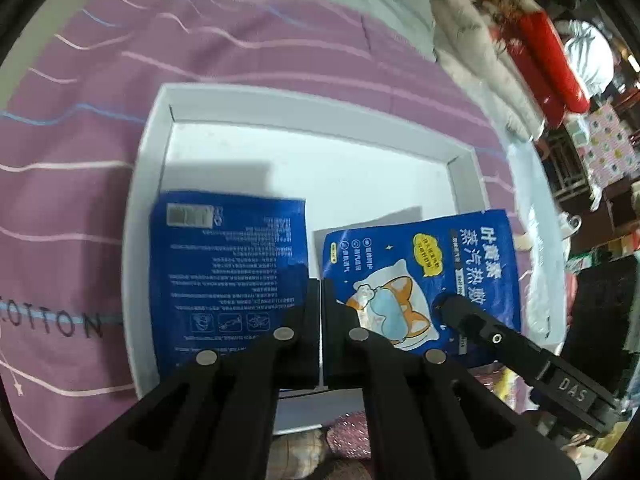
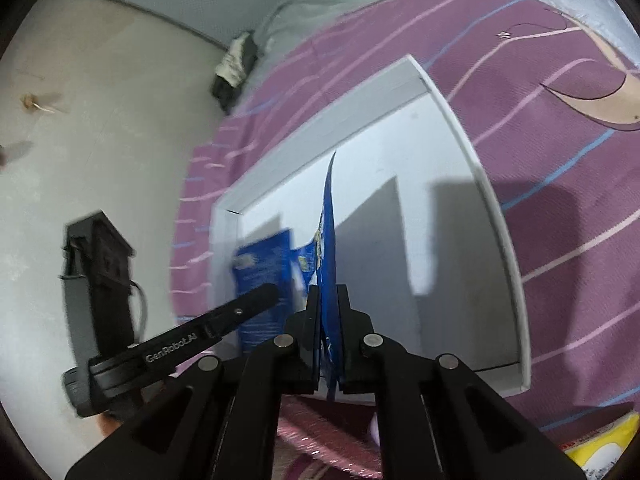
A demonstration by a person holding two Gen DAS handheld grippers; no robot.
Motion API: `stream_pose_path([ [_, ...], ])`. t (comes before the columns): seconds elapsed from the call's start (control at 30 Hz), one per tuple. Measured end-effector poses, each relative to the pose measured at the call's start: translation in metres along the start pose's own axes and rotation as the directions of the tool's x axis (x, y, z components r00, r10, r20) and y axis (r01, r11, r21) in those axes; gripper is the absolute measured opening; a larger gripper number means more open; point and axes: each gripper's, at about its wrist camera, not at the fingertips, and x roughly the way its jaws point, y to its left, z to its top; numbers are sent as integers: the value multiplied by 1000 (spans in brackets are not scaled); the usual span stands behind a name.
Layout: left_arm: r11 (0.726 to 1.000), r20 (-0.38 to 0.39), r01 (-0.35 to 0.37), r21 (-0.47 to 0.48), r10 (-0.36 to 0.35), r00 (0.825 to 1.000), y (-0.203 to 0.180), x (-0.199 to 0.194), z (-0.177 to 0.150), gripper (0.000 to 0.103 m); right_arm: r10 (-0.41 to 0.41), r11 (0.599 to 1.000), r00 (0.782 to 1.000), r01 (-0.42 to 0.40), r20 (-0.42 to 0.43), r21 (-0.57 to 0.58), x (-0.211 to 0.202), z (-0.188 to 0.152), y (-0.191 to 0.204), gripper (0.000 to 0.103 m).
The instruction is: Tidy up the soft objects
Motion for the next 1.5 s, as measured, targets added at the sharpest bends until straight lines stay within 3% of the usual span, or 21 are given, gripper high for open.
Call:
stream_pose_path([
  [0.2, 999, 68, 34, 10, -34, 997, -4, -24, 1, 1, 157, 987, 988, -156, -9, 36, 1, 1, -1, 4],
  [0.3, 1000, 58, 26, 17, -27, 998, -7, -19, 2, 1, 109, 994, 994, -108, -34, 26, 9, 0, 1, 4],
  [0.63, 997, -83, -56, 48, 60, 995, -12, 35, -4, 1, -6, 1000, 997, 7, -71, 16, 26, -6, 5, 4],
  [0.8, 997, -95, -59, 59, 64, 993, -13, 40, -2, 1, -100, 995, 991, 97, -85, -32, 30, -8, 9, 5],
  [0.93, 992, -92, -80, 97, 89, 992, -16, 40, -1, 2, -195, 980, 976, 189, -96, -66, 24, -9, 15, 13],
  [1.1, 987, -77, -109, 121, 119, 990, -23, 41, -1, 2, -352, 933, 936, 352, 26, -71, -10, -4, 16, 15],
  [1.27, 991, -71, -88, 97, 95, 993, -20, 40, -1, 2, -292, 955, 953, 295, 85, -33, -29, -1, 6, 15],
  [1.37, 996, -77, -60, 64, 65, 995, -15, 39, 0, 2, -292, 954, 955, 295, 55, -52, -17, 0, 10, 15],
  [1.5, 996, -87, -68, 50, 72, 994, -12, 33, -1, 2, -232, 969, 973, 233, 17, -82, -4, -3, 17, 15],
])
